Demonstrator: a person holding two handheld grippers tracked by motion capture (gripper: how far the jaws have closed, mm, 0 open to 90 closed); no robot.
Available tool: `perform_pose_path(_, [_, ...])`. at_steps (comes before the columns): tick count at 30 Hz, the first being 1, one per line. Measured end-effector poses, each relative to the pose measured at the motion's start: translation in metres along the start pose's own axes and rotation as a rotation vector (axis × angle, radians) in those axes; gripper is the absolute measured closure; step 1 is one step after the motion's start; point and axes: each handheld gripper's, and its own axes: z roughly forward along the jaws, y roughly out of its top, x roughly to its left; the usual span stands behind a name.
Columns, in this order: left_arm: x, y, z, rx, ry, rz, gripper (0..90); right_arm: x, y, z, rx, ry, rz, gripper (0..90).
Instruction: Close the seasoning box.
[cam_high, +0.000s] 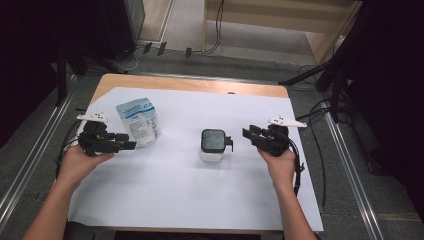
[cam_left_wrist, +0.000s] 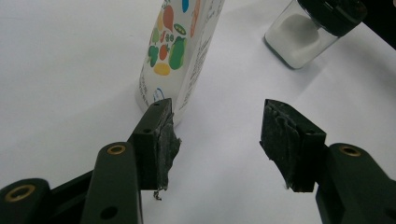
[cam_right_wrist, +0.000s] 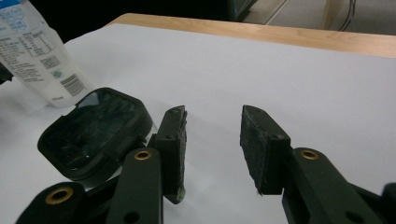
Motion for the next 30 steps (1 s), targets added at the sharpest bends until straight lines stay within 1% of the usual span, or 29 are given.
perform_pose_path(8, [0.000,0.000,0.000,0.000,-0.004,-0.001,45.0,-0.015,-0.011,-0.013,0.003,-0.048,0.023,59.1])
perform_pose_path(16, [0.001,0.001,0.002,-0.001,-0.001,0.002,45.0,-0.024,-0.020,-0.023,0.004,-0.090,0.024,55.1])
perform_pose_path(21, [0.002,0.001,0.002,-0.002,-0.005,0.002,45.0,-0.028,-0.026,-0.026,0.025,-0.106,0.018,54.6])
perform_pose_path(30, [0.002,0.001,0.003,-0.003,-0.005,0.000,45.0,-0.033,-0.032,-0.027,0.033,-0.115,0.020,53.9])
